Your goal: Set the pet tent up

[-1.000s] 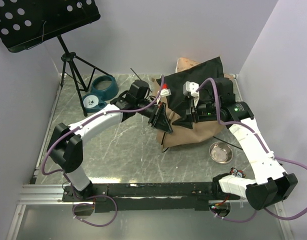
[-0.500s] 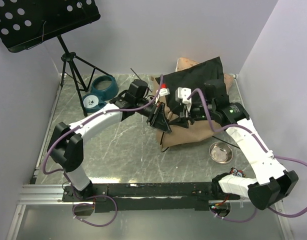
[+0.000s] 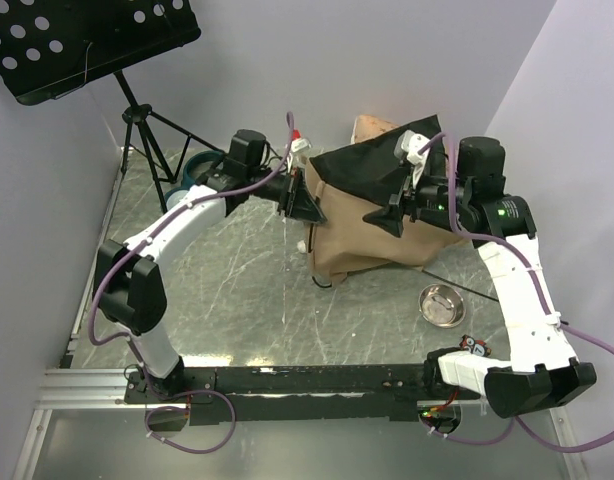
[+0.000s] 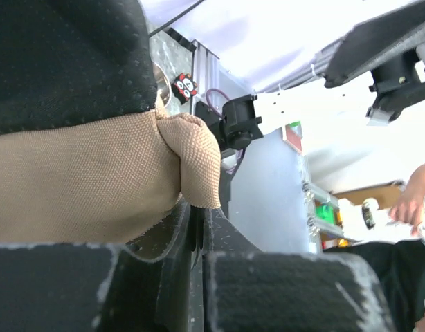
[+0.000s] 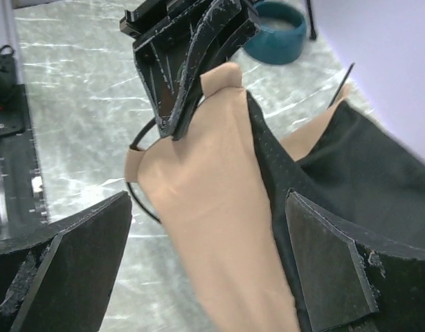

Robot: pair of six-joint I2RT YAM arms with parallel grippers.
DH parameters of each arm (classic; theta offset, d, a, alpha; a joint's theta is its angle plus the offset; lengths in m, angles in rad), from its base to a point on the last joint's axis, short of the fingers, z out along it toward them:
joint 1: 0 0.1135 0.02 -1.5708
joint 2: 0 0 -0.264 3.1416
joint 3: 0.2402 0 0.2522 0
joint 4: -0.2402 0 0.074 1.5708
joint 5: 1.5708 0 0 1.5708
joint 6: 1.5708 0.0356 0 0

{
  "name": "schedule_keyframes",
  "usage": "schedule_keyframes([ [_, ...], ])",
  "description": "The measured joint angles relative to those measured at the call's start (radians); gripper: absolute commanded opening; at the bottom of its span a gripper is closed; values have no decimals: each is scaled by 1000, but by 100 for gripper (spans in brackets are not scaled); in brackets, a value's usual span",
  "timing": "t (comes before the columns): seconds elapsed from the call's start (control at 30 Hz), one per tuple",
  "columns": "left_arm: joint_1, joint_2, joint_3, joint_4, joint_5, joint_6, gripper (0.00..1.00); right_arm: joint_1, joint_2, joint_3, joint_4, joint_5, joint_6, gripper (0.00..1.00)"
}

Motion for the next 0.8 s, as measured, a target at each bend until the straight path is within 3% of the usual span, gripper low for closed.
schedule_keyframes([
  [0.13,-17,-32,-86,107,-9,-77,1,-6,-2,-3,-30,-2,37,99],
  [0.27,-112,-93,-146,171,-52,-95,1,-31,-2,-2,-43,-13,96,99],
  [0.43,-266,-153,-184,268,-163,-110,34,-99,22,65,-33,-8,212,100],
  [0.57,-300,-156,-214,344,-226,-200,61,-114,58,148,-18,-2,272,100],
  [0.6,-299,-152,-210,352,-237,-206,75,-116,60,156,-18,-2,280,100],
  [0.67,-293,-142,-177,320,-233,-176,94,-116,61,162,-28,-3,281,100],
  [0.7,-288,-136,-141,280,-224,-143,100,-116,60,165,-40,-7,280,100],
  [0.8,-242,-135,-32,118,-168,-10,100,-112,41,146,-75,-32,264,100],
])
